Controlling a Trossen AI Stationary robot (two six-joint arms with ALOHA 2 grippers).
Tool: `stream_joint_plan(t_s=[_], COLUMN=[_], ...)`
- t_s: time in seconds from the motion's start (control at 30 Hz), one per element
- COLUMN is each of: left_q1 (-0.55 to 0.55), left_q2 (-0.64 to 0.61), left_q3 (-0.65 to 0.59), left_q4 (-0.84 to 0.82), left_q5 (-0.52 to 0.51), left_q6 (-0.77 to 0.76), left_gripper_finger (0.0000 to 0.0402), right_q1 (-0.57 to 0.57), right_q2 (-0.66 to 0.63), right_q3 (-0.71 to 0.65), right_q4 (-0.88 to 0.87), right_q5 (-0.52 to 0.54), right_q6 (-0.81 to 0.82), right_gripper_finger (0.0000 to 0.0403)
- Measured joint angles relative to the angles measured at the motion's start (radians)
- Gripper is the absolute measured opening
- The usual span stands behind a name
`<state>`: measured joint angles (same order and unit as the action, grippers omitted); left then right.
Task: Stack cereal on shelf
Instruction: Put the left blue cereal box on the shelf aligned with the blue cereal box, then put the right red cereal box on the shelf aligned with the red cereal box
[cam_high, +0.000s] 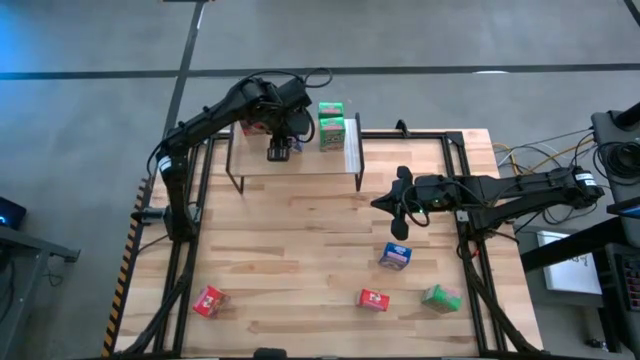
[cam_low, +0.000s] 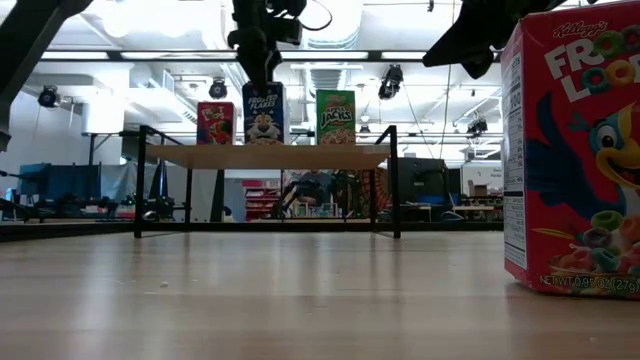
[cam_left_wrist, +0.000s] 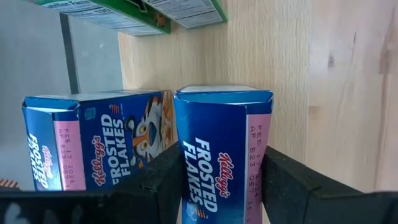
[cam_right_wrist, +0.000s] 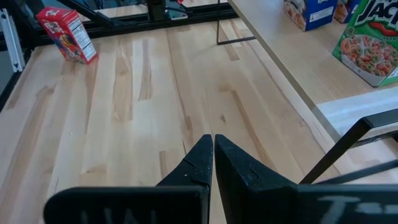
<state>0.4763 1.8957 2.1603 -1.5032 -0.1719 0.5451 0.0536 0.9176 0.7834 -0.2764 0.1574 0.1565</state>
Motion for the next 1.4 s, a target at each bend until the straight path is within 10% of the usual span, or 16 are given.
stream_joint_plan(t_s=[1.4], left_q1=[0.006], left_q2=[0.001], left_q3=[0.195], left_q4=[-0.001], left_q5=[-0.005], left_q6=[0.008], left_gripper_finger=[0.0241], right_q1=[0.000], right_q2=[0.000], right_q3=[0.000], right_q4=[0.000], right_q5=[0.000], right_q6=[0.001], right_gripper_finger=[0.0009])
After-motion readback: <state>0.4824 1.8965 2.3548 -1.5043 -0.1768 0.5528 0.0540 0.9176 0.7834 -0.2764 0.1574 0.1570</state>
